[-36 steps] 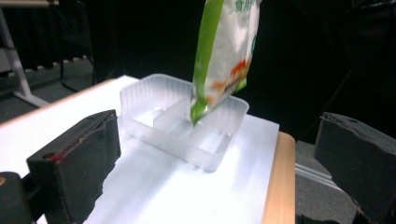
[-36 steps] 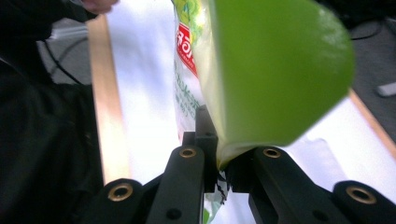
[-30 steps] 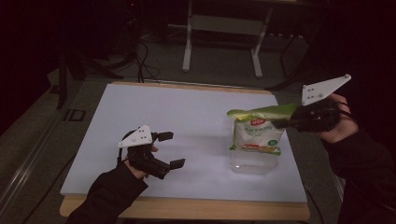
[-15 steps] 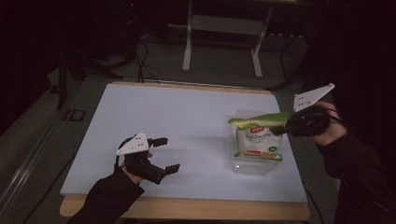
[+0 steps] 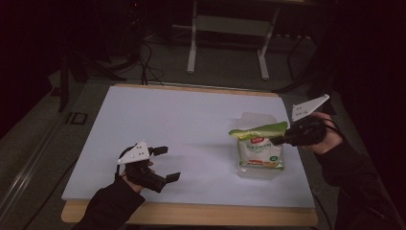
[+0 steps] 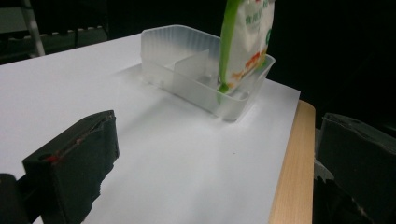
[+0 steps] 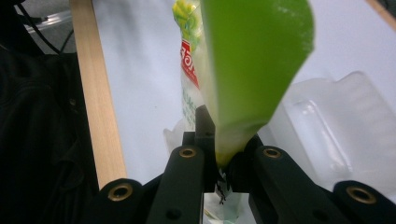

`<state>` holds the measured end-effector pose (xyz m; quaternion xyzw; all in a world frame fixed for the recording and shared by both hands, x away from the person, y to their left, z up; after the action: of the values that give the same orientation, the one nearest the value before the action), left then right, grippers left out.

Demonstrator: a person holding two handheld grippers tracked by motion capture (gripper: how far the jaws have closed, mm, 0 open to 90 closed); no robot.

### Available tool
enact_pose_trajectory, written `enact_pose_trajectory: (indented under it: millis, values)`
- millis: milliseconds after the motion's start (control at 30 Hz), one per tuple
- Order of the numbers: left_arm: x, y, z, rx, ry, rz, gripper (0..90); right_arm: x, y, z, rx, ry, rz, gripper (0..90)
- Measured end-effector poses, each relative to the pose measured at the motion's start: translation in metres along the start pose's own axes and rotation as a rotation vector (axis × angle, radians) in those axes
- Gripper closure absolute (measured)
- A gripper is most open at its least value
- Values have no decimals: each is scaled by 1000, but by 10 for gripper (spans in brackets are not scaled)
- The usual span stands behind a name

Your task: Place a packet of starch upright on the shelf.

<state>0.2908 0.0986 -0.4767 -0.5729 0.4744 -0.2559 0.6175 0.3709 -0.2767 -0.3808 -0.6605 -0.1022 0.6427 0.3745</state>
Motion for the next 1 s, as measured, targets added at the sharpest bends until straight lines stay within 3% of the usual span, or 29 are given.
enact_pose_trajectory:
  millis: [200, 300, 467, 667, 767, 1000]
  values:
    - [0, 5, 3, -17, -4, 0, 1, 8, 17, -5, 49, -35, -51, 857]
    - [0, 7, 4, -22, -5, 1, 1, 15, 29, -7, 69, -58, -50, 857]
    - [1, 10, 4, -23, -6, 3, 0, 17, 38, -11, 92, -62, -96, 857]
    - [2, 12, 5, -30, -7, 2, 1, 26, 58, -17, 118, -34, -65, 859]
    - [2, 12, 6, -29, -10, 0, 1, 26, 65, -22, 139, -29, -77, 857]
    - [2, 13, 7, -29, -14, -2, 1, 26, 65, -20, 126, -3, -60, 827]
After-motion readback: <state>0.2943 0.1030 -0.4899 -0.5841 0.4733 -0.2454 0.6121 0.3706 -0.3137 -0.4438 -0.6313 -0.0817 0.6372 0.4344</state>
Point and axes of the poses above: each handheld gripper's, and its own axes: x roughly forward along the jaws, y roughly out of its underside, z roughly to its left, the point moved 6 cm from there along x, roughly forward along the jaws, and after that the axes turned 4 degrees about x, right-handed, at the moved point
